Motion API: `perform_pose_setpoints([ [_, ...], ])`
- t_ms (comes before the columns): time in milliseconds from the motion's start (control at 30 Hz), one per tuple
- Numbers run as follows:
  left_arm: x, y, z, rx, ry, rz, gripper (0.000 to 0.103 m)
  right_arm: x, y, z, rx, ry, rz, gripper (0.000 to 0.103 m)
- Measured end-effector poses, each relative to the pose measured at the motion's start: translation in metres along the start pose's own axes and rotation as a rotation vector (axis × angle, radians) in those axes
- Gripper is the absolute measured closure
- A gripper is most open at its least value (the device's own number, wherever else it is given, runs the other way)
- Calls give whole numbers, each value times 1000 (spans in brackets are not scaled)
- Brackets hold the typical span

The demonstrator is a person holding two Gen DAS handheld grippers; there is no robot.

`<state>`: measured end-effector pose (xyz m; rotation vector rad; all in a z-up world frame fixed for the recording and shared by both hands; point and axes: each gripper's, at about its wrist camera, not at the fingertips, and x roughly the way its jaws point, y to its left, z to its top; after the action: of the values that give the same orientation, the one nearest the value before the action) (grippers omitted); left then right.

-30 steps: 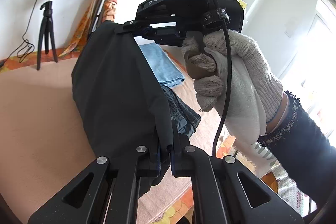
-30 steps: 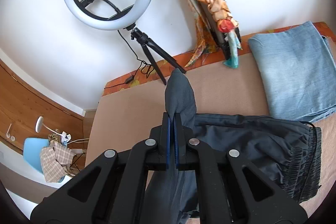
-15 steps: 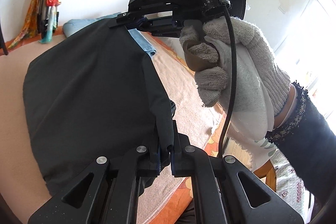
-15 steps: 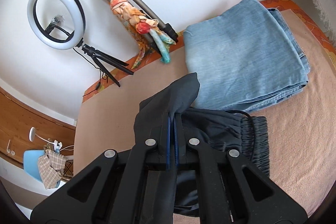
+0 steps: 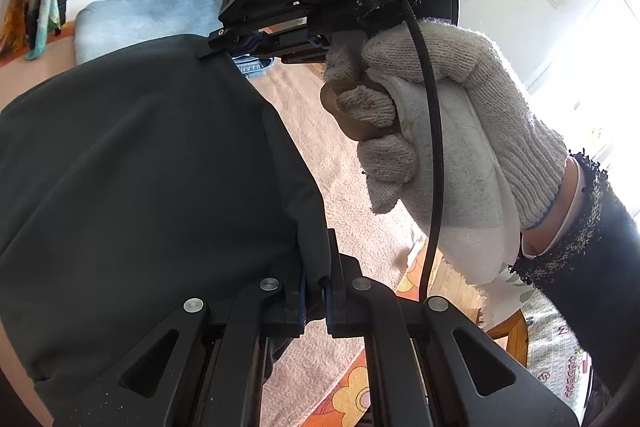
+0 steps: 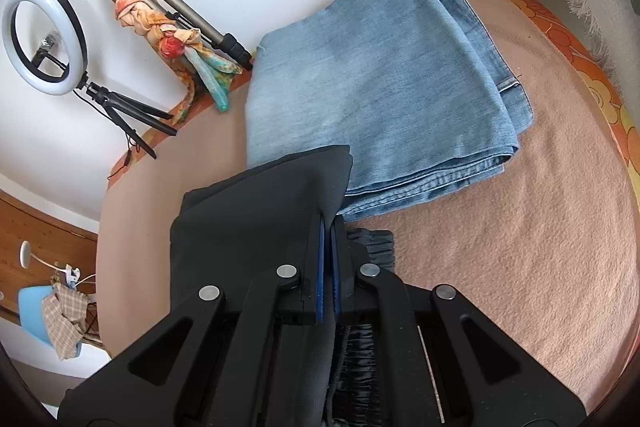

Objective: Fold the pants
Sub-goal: 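Lay the folded edge down and open the left tool, then open the right tool and release the folded pants beside the jeans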

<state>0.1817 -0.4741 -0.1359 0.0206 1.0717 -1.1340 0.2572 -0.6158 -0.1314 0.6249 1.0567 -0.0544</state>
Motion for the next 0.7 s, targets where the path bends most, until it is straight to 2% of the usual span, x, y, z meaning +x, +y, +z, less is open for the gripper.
perform_pose_setpoints([
  [100,0,-8,-6,30,1,28,98,8,-10,-2,7,11,-26,99],
  [200,-2,-13,-12,43,20,21,88,15,-17,-5,15,20,-44,99],
  [367,-27,-26,-24,79,25,12,80,13,-19,-8,20,30,-74,98],
  [433,-46,-31,-31,95,13,3,70,6,-17,-8,6,22,-106,91],
  [500,-70,-32,-40,104,-16,-3,64,-7,-13,-8,-12,0,-120,76],
  [567,-94,-27,-48,91,-45,-7,64,-23,-6,-9,-31,-39,-126,67],
  [700,-141,-7,-72,51,-123,37,61,-45,28,-11,-157,-78,-91,66],
])
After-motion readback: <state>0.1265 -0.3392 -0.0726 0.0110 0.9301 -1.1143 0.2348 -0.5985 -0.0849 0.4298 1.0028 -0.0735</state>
